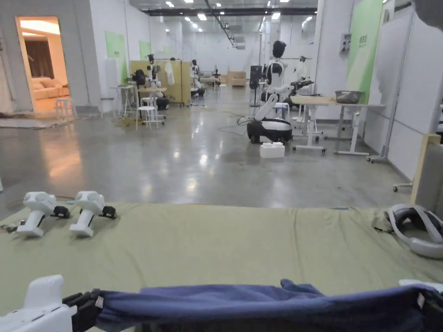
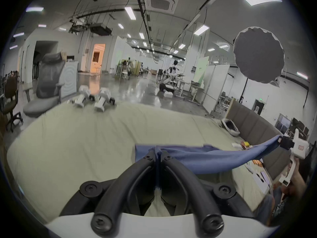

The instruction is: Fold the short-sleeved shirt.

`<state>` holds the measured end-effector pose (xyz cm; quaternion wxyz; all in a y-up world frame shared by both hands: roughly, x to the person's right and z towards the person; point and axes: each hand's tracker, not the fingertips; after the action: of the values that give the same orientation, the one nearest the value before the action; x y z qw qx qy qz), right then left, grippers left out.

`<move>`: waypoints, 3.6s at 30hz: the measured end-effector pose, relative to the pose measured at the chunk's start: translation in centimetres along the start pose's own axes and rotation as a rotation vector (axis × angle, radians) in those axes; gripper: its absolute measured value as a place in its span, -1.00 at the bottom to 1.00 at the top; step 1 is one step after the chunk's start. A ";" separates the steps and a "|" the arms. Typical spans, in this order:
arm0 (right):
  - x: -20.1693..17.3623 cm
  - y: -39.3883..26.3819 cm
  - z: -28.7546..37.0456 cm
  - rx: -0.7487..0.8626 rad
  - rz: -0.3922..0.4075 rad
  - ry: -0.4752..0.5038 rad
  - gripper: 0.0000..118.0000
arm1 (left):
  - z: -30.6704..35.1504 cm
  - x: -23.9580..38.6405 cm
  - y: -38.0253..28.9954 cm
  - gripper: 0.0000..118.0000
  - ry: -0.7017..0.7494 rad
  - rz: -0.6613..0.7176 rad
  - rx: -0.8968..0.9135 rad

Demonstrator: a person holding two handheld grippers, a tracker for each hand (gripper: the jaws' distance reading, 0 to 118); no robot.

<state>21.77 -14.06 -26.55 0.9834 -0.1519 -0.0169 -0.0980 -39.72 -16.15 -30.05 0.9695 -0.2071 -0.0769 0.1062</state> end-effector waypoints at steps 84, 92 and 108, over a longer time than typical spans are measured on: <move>-9.0 -12.6 18.5 -0.099 0.098 -0.024 -0.96 | 7.7 -5.0 -22.5 -0.05 0.070 -0.061 -0.378; -5.3 -14.3 19.0 -0.172 0.020 -0.124 -0.94 | 5.5 -2.9 -21.5 -0.77 0.071 -0.199 -0.470; 6.8 -26.2 12.0 -0.592 -0.422 -0.159 0.16 | 4.1 -1.6 -20.5 -0.77 0.095 -0.176 -0.536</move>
<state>23.25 -36.20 -6.90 0.8506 -0.4301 -0.0953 -0.2872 -38.46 -33.25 -17.95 0.8882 -0.4533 -0.0744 -0.0125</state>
